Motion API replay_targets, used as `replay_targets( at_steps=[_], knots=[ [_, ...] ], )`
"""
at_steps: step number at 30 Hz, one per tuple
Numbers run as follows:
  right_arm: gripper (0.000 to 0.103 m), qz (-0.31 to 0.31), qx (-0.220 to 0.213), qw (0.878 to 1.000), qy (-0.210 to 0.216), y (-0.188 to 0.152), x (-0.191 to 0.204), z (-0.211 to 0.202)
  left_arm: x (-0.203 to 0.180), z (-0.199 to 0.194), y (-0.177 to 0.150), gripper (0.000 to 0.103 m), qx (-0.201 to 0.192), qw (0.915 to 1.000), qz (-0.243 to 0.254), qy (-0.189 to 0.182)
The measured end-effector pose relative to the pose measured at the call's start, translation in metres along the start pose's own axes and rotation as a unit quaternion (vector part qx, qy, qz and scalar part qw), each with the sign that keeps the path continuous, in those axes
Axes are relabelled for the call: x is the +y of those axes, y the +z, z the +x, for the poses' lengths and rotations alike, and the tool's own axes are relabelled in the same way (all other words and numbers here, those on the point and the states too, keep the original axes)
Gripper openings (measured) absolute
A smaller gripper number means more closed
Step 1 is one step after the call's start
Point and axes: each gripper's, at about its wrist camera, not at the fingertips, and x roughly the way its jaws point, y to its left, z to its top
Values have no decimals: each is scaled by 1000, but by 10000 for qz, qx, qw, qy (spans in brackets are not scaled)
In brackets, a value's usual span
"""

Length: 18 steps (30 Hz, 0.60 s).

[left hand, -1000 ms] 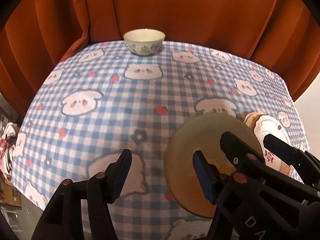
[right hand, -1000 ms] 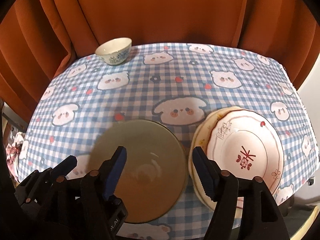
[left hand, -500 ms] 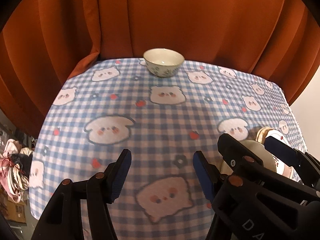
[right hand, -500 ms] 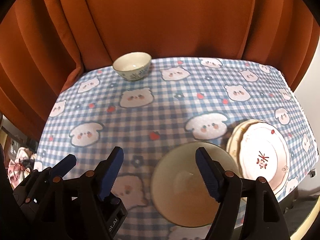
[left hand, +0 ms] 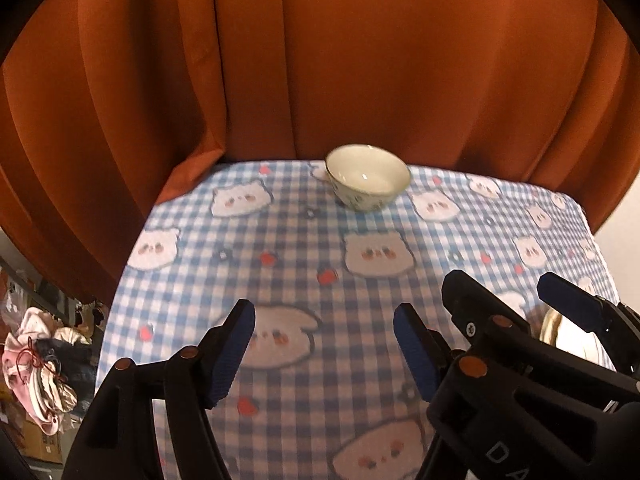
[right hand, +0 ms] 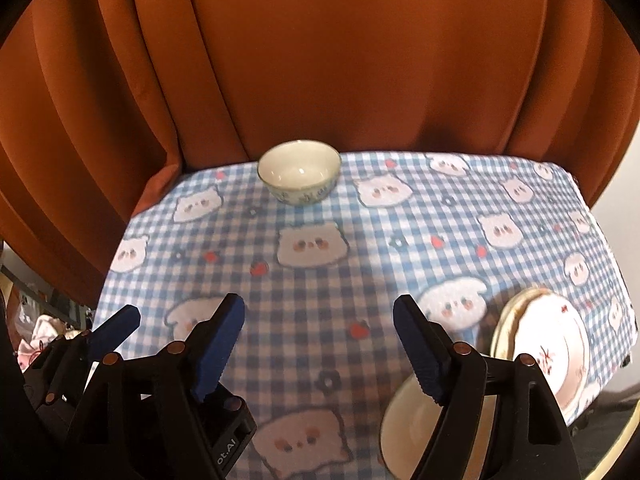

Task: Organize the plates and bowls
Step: 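Move both grippers to the last green-rim bowl and close on its rim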

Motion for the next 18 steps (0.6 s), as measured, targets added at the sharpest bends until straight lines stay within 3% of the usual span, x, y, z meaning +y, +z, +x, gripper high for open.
replay_targets(
  at_steps=[18],
  knots=[
    [81, -152, -109, 9991, 386, 106, -32, 95, -41, 82, 83, 73, -166, 9973, -324, 645]
  ],
)
